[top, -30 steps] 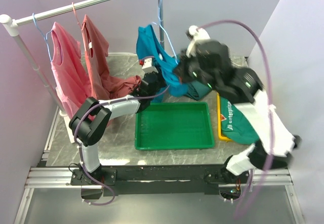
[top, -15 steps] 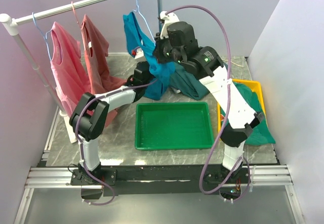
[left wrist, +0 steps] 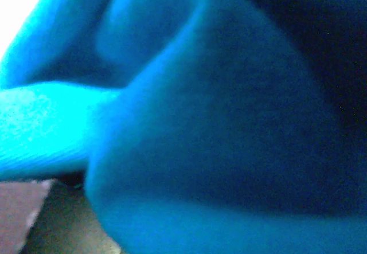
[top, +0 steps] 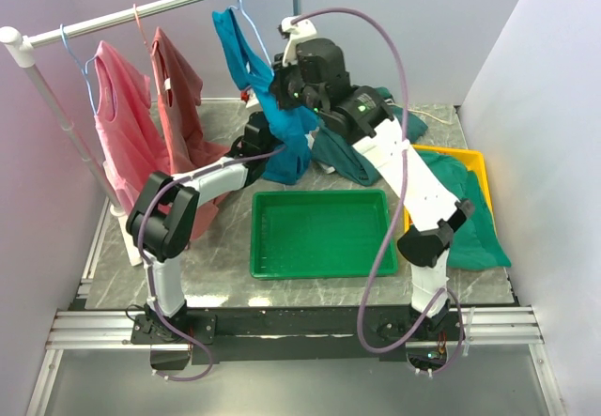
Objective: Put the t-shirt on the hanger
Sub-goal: Place the hanger at the clothesline.
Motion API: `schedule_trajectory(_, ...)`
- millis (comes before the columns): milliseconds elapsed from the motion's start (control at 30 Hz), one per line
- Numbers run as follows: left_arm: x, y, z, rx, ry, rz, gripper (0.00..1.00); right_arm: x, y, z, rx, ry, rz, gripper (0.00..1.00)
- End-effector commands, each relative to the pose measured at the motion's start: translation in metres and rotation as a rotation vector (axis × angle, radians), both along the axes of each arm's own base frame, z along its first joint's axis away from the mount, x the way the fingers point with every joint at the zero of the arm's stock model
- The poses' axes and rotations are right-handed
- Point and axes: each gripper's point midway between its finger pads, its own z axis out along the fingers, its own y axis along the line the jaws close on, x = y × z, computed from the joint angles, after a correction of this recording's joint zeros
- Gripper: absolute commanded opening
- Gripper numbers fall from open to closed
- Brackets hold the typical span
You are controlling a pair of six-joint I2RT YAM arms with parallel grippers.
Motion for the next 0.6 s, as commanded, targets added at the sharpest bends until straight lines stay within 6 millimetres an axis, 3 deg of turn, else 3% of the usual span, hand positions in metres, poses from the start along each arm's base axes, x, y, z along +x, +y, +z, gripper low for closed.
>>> schedule_trajectory(0, -0.011, 0.010, 0.025, -0.012, -0.052, 0.001, 0.36, 0.018, 0.005, 0.010, 0.016, -0.085, -0.018, 0.00)
schedule_trajectory(100, -0.019, 0.016, 0.020, 0.000, -0.027, 0.011, 0.51, 0.023, -0.003, 0.008, -0.007, -0.097, -0.050, 0.02)
schedule_trajectory(133, -0.023, 0.018, 0.020, 0.000, -0.019, 0.015, 0.61, 0.024, -0.006, 0.008, -0.014, -0.097, -0.055, 0.13)
schedule_trajectory(200, -0.032, 0.024, 0.008, 0.008, 0.011, 0.017, 0.67, 0.022, -0.012, 0.010, -0.011, -0.097, -0.058, 0.28)
schedule_trajectory(233, -0.037, 0.027, 0.015, 0.004, 0.000, 0.019, 0.74, 0.022, -0.014, 0.011, -0.011, -0.097, -0.060, 0.32)
schedule_trajectory(300, -0.048, 0.037, 0.000, 0.028, 0.040, 0.036, 0.80, 0.018, -0.019, 0.015, -0.001, -0.107, -0.062, 0.44)
schedule_trajectory(333, -0.054, 0.042, 0.007, 0.026, 0.030, 0.041, 0.85, 0.017, -0.020, 0.013, -0.004, -0.103, -0.062, 0.49)
schedule_trajectory(400, -0.065, 0.053, -0.006, 0.052, 0.070, 0.066, 0.91, 0.015, -0.025, 0.018, 0.001, -0.110, -0.063, 0.58)
schedule_trajectory(467, -0.073, 0.058, -0.002, 0.060, 0.068, 0.076, 0.97, 0.014, -0.028, 0.017, -0.010, -0.105, -0.064, 0.60)
schedule_trajectory(567, -0.081, 0.072, -0.019, 0.122, 0.137, 0.121, 1.00, 0.015, -0.033, 0.012, -0.030, -0.094, -0.075, 0.63)
